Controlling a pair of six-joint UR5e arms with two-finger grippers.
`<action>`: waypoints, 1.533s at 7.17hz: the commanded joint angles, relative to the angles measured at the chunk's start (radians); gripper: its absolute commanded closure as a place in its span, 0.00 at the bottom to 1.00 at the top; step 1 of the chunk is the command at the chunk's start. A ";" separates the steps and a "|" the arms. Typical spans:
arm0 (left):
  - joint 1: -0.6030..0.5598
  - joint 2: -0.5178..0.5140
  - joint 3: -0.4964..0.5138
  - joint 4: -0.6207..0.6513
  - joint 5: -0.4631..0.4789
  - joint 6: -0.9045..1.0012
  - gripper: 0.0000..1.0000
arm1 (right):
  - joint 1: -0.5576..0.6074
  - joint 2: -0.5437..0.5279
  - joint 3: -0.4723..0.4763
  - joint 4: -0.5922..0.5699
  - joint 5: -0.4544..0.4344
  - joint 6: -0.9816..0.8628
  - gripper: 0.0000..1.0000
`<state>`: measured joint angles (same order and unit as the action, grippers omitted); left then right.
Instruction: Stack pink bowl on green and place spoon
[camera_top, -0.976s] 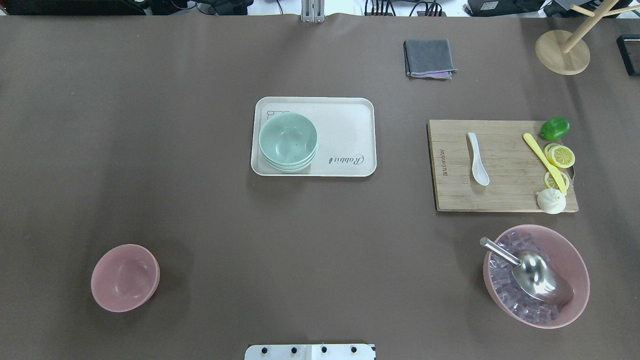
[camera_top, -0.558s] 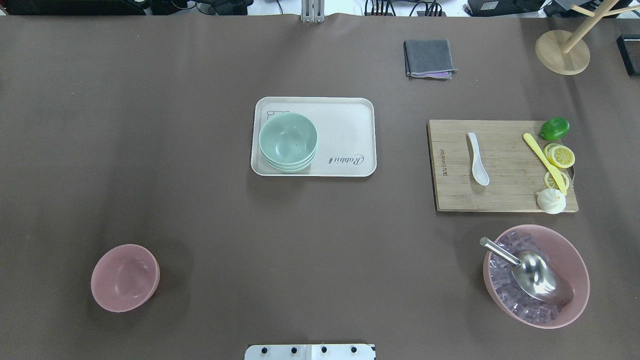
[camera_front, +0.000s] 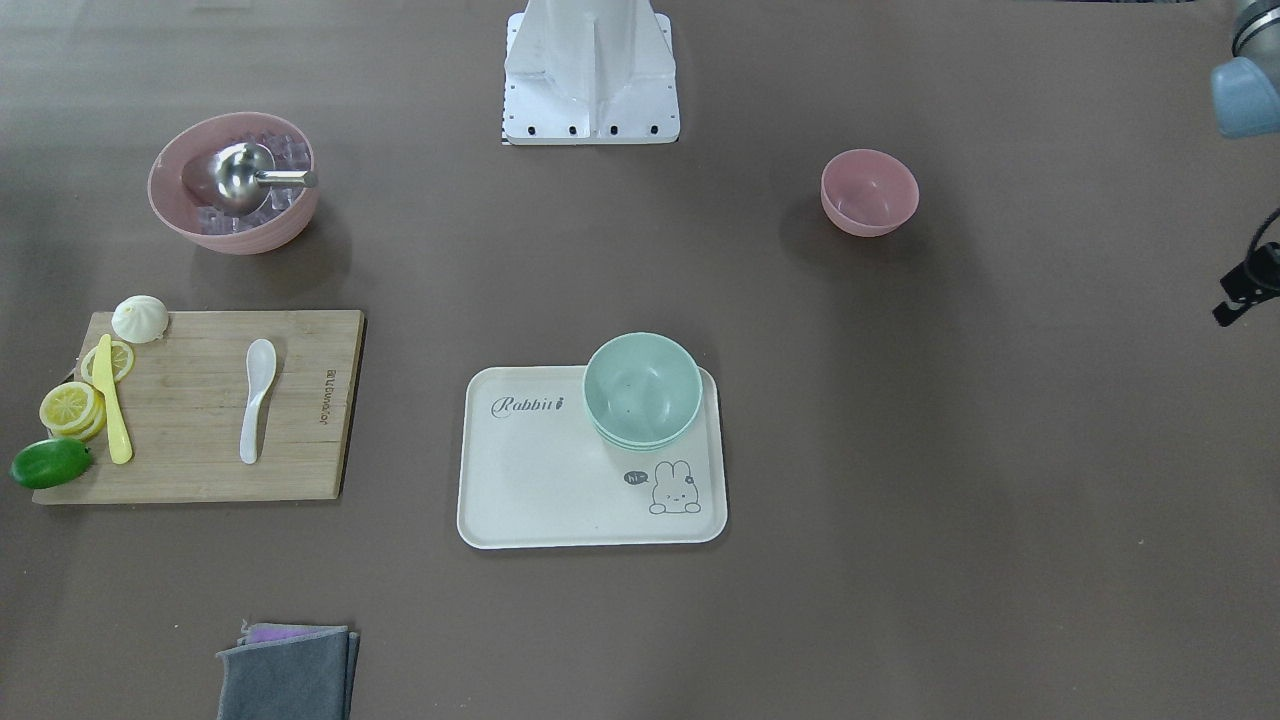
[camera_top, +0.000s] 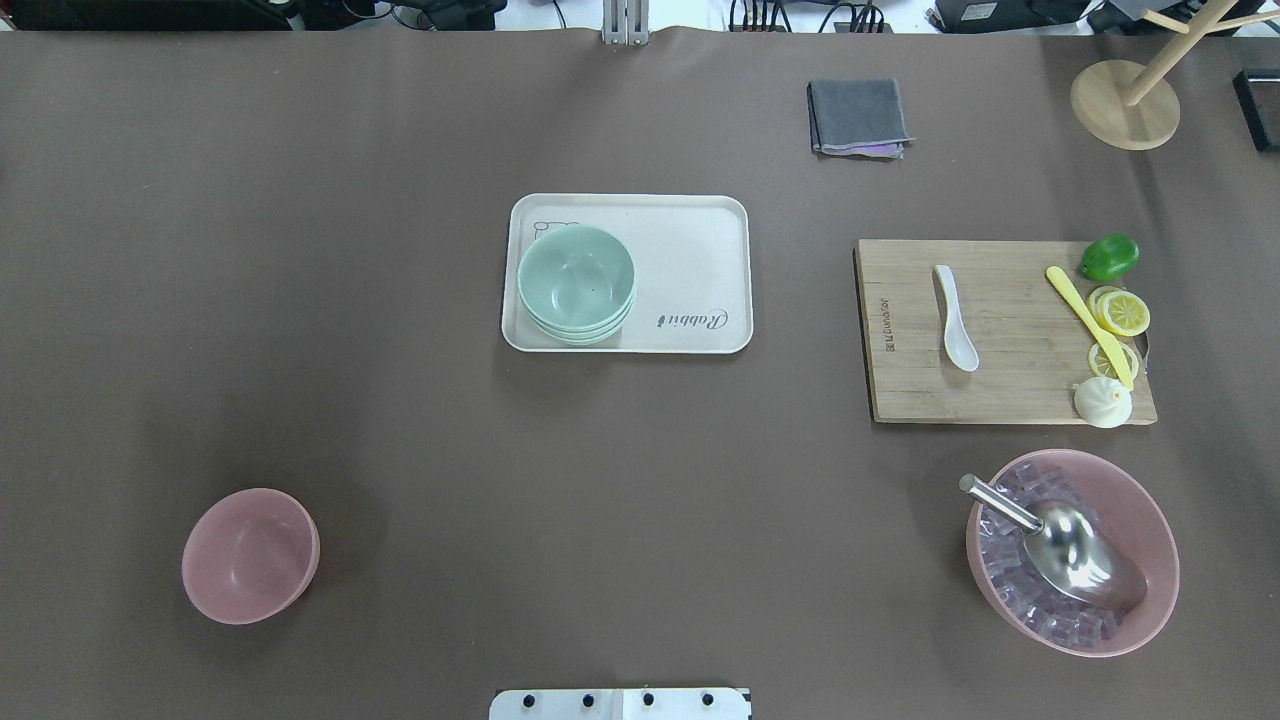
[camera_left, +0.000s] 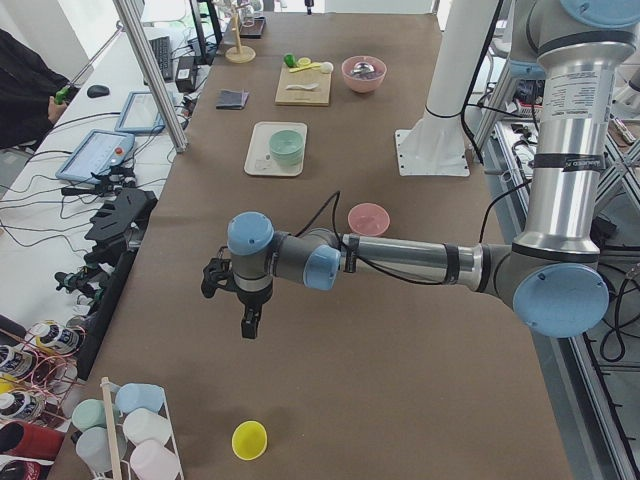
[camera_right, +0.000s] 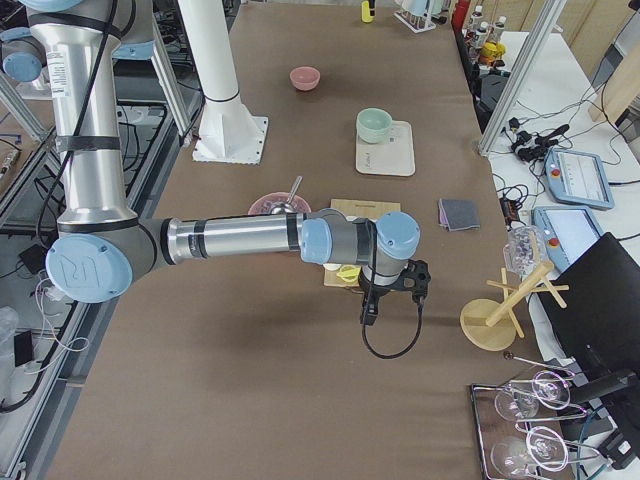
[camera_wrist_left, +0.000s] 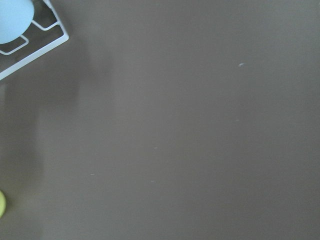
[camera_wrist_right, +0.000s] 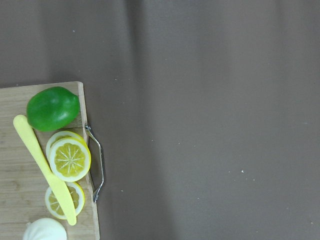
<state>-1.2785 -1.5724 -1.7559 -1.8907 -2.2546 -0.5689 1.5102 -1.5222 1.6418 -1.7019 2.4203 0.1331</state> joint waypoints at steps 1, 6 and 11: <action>0.318 0.025 -0.140 -0.071 0.140 -0.459 0.02 | -0.002 -0.001 0.001 0.004 0.013 0.009 0.00; 0.637 0.351 -0.347 -0.335 0.214 -0.712 0.03 | -0.008 -0.003 0.001 0.008 0.019 0.037 0.00; 0.771 0.295 -0.294 -0.349 0.305 -0.784 0.04 | -0.034 0.010 -0.007 0.008 0.014 0.037 0.00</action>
<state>-0.5179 -1.2628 -2.0626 -2.2388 -1.9530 -1.3500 1.4777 -1.5160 1.6364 -1.6935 2.4347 0.1702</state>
